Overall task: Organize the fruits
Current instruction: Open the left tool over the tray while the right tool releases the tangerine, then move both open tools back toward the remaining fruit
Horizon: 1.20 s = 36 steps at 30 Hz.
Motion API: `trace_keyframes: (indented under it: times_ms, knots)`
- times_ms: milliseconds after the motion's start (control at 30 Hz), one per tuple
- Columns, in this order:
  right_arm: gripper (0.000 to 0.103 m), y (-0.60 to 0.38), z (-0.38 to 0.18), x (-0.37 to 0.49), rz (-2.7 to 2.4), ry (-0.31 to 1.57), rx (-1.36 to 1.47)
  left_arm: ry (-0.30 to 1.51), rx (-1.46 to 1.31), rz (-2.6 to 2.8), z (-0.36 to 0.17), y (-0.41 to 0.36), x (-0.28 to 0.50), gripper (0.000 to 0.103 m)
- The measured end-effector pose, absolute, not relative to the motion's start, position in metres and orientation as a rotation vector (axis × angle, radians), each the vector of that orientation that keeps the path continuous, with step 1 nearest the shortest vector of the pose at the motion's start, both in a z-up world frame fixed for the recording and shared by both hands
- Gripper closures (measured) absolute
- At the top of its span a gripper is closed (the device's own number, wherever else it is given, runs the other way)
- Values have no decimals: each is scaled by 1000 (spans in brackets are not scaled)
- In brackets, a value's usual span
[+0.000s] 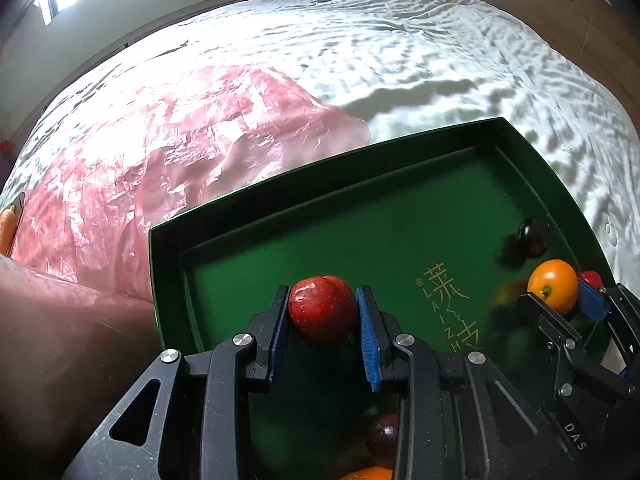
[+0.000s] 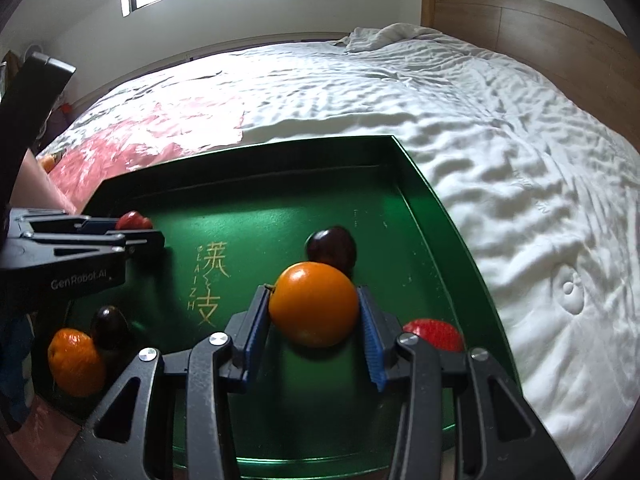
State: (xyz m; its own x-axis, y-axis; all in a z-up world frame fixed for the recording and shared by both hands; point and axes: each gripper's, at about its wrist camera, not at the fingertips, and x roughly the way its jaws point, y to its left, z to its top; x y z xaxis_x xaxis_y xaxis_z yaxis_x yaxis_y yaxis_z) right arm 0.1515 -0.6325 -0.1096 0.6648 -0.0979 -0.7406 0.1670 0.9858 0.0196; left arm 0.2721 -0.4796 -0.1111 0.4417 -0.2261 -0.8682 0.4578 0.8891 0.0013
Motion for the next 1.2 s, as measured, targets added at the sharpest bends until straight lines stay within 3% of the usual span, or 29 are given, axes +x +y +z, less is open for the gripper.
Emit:
trace_keyframes:
  times_ms: [133,300,400,1200]
  knots:
    - [30,-638,-108,148,-154,813,114,1014,261,-428,-107,-481,270,67]
    - [1,-639,-100,142,-179,798,117,994,261,-436,-95,-483,263,55]
    - [0,-639,-94,136,-188,787,118,976,276,-436,-87,-483,257,50]
    - [0,-605,-24,39,-267,750,79,853,260,-561,-8,-438,140,44]
